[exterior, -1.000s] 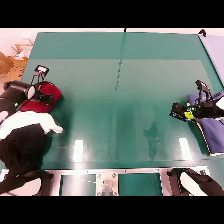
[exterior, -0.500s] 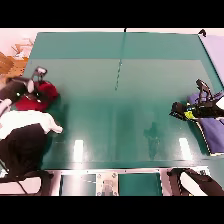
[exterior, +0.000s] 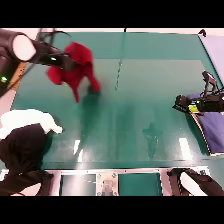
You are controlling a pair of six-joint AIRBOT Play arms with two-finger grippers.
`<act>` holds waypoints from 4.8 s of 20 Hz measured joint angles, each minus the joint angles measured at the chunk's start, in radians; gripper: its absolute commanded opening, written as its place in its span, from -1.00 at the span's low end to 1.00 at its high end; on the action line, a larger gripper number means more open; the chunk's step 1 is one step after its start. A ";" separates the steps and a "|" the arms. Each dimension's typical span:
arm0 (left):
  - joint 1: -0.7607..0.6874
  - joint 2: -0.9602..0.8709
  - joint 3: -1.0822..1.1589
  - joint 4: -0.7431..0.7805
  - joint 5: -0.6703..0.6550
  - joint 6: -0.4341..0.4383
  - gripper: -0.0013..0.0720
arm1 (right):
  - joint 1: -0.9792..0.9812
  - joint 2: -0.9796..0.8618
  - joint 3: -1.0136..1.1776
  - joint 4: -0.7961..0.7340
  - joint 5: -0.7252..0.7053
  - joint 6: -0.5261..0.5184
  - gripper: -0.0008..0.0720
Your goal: Fold the shirts.
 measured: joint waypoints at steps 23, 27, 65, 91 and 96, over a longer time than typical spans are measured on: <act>-0.021 -0.135 -0.341 -0.315 -0.284 -0.093 0.95 | -0.008 -0.372 0.021 0.252 -0.069 -0.218 0.17; -0.015 -0.166 -0.474 -0.415 -0.064 -0.101 0.95 | 0.016 -0.505 0.022 0.467 -0.106 -0.360 0.16; 0.180 0.208 0.426 -0.442 -0.132 0.054 -0.90 | -0.224 0.249 0.519 0.610 0.195 -0.296 -0.91; 0.316 -0.438 0.395 -0.692 -0.605 -0.056 0.93 | -0.245 -0.265 0.029 0.333 -0.029 -0.410 0.14; 0.305 -0.214 0.107 -0.538 -0.689 -0.101 0.93 | -0.205 -0.527 0.145 0.317 0.093 -0.433 0.13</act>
